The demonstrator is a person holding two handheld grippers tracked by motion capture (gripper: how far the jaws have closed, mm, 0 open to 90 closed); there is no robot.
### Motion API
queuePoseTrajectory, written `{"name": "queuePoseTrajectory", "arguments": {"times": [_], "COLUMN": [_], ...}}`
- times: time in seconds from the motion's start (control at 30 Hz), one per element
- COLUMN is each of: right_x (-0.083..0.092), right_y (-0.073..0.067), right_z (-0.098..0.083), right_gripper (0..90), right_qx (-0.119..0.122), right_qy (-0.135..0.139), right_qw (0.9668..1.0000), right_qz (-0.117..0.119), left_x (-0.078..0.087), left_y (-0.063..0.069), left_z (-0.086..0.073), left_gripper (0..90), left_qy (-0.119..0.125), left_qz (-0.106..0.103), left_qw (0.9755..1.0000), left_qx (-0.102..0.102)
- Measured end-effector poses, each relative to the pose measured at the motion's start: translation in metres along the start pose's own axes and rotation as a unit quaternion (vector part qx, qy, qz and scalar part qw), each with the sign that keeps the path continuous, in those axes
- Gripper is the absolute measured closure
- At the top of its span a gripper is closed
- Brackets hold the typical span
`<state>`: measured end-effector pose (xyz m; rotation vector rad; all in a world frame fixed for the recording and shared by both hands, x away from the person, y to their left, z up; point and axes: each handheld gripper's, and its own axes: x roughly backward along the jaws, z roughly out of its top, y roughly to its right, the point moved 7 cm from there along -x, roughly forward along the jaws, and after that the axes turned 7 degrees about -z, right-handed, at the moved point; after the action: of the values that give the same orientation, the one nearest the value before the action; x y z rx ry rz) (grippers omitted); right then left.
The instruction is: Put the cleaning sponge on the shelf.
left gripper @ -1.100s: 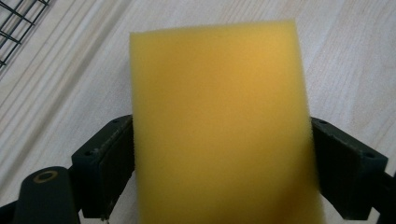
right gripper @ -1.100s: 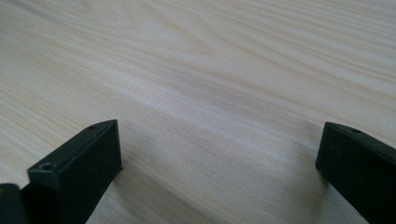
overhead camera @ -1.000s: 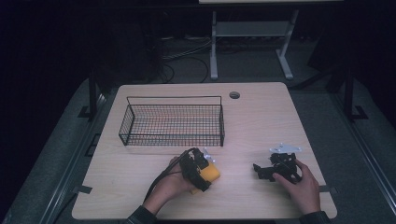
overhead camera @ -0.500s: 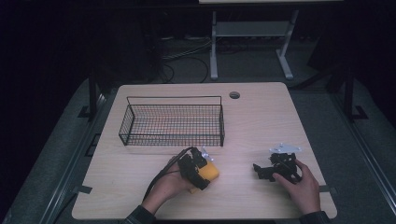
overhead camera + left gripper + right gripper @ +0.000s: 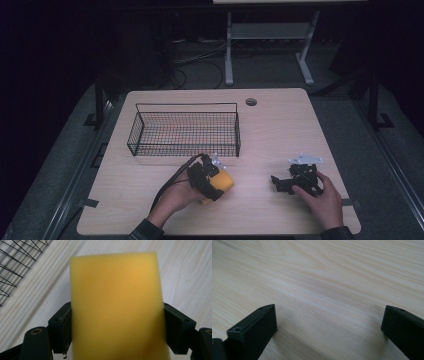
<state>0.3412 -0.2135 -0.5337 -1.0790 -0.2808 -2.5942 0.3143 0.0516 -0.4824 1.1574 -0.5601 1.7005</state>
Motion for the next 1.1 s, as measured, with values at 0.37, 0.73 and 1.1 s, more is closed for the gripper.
{"name": "queuePoseTrajectory", "arguments": {"times": [0.37, 0.73, 1.1], "right_x": [0.000, 0.000, 0.000], "right_y": [0.000, 0.000, 0.000], "right_z": [0.000, 0.000, 0.000], "right_gripper": [0.0, 0.0, 0.0], "right_qx": [0.000, 0.000, 0.000], "right_qy": [0.000, 0.000, 0.000], "right_qw": [1.0000, 1.0000, 1.0000], "right_qz": [0.000, 0.000, 0.001], "left_x": [0.015, 0.030, 0.043], "left_y": [-0.001, -0.006, -0.014], "left_z": [0.008, 0.019, 0.030], "left_gripper": [22.4, 22.4, 22.4], "left_qy": [0.013, 0.019, 0.027], "left_qz": [-0.011, -0.009, -0.007], "left_qw": [0.9998, 0.9997, 0.9995], "left_qx": [-0.006, -0.012, -0.011]}}
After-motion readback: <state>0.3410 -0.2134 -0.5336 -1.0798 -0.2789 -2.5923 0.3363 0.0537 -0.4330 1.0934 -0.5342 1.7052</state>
